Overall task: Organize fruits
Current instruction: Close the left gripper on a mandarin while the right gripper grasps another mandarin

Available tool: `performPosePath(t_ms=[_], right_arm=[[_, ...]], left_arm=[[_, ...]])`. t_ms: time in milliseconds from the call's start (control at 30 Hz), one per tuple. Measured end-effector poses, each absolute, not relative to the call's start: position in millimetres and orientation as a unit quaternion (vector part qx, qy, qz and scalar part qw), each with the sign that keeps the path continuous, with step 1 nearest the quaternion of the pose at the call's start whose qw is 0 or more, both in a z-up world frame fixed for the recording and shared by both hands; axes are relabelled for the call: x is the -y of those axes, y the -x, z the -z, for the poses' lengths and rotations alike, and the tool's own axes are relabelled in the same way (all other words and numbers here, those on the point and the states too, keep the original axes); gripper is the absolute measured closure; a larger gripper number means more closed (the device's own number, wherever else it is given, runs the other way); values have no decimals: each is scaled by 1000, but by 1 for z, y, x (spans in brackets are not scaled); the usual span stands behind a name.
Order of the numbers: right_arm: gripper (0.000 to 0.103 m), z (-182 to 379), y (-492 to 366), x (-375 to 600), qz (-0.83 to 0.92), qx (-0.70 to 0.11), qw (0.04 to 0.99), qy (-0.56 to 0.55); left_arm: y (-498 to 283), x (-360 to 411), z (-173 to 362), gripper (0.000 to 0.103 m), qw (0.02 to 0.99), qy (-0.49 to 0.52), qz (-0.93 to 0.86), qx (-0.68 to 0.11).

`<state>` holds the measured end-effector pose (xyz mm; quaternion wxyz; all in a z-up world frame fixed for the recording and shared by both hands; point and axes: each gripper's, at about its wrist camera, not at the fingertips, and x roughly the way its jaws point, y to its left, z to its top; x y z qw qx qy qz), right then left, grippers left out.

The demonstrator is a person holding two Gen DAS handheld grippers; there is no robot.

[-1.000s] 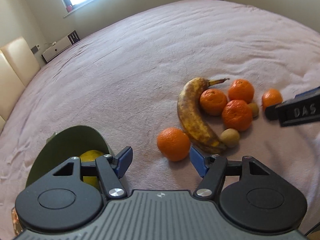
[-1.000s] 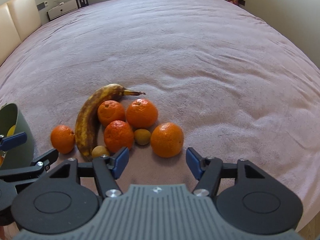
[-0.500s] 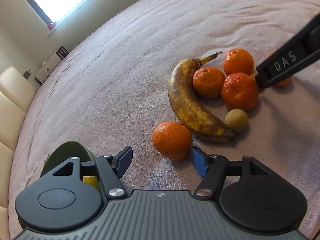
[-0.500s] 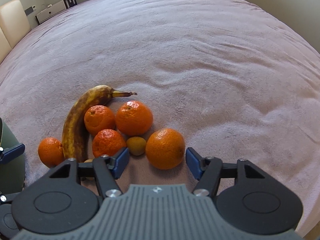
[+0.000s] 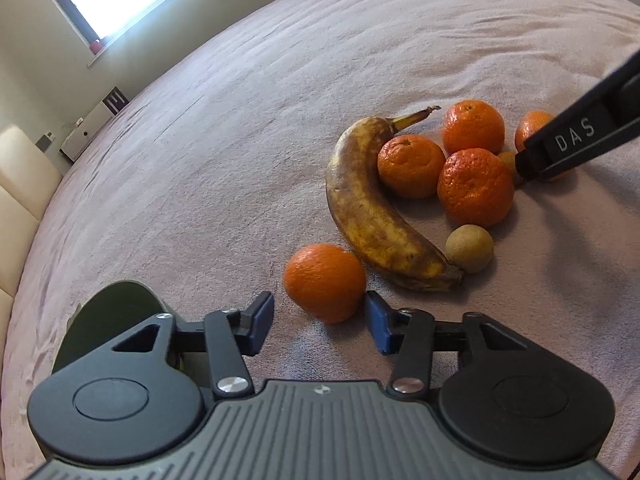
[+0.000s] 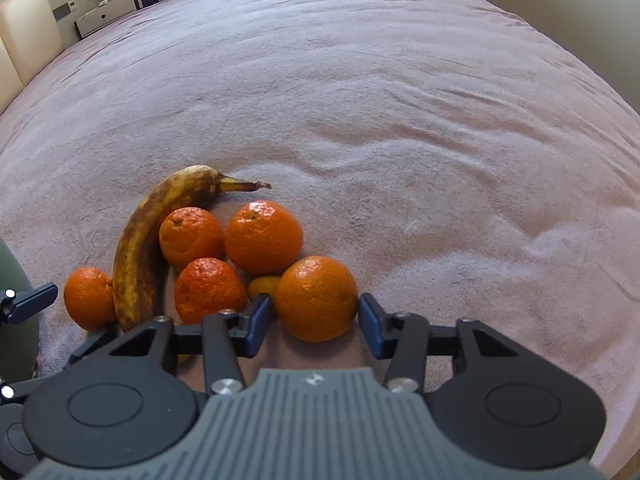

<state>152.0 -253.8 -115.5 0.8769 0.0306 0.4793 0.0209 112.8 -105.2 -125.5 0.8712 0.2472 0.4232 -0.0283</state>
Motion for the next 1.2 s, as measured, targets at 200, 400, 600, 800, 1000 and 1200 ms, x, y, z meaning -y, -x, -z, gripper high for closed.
performPosePath(t_ms=[200,400,600,800,1000,1200], right_arm=[[60,114,-150,254,-20,-478,878,-31],[60,113,-148,255,-14,-482,876,-32],[60,113,-148,258,-13,-484,874,-41],[59,115,-149,261,-15,-482,875,-47],[59,117,-152,263,-18,-479,876,-53],[58,119,-153,265,-22,-480,875,-57]], left_arm=[[-111,101,119,62,877,-229,27,-423],[-106,104,121,61,875,-250,28,-414],[-105,113,128,44,868,-286,28,-405],[-105,124,132,26,866,-318,36,-384],[-109,125,139,27,868,-317,40,-381],[-114,122,140,50,869,-303,41,-389]])
